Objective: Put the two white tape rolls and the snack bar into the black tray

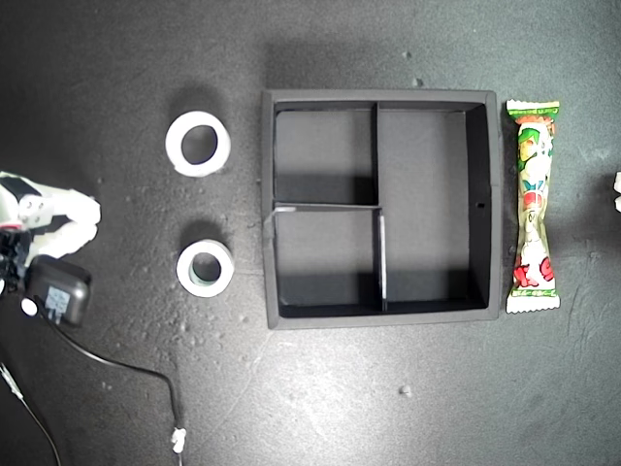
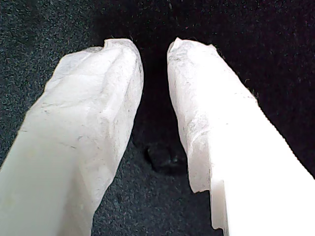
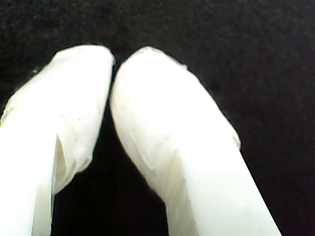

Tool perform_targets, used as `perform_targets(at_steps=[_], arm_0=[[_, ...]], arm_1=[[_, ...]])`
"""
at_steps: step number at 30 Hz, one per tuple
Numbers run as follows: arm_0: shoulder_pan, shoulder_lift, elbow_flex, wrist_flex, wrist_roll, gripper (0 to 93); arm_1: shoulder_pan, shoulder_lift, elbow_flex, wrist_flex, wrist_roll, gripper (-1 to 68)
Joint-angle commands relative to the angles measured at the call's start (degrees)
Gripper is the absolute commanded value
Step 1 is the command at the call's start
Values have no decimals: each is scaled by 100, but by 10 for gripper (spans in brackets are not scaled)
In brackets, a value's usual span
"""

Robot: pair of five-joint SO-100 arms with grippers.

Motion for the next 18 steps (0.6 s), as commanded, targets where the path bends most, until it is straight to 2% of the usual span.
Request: perform_targets(at_steps=[1, 7, 9, 14, 18], arm_0=[[-1081, 272, 325, -97, -1424, 2], [-879, 272, 325, -536, -466, 1], [-835, 272, 325, -571, -387, 1], [-694, 272, 325, -606, -483, 0], [-457, 272, 325, -1468, 334, 6]], arm_1=[[308, -9, 70, 79, -18, 35], [246, -9, 70, -18, 659, 35], [299, -9, 70, -9, 589, 0], [123, -9, 70, -211, 791, -2], [88, -9, 70, -694, 694, -2]])
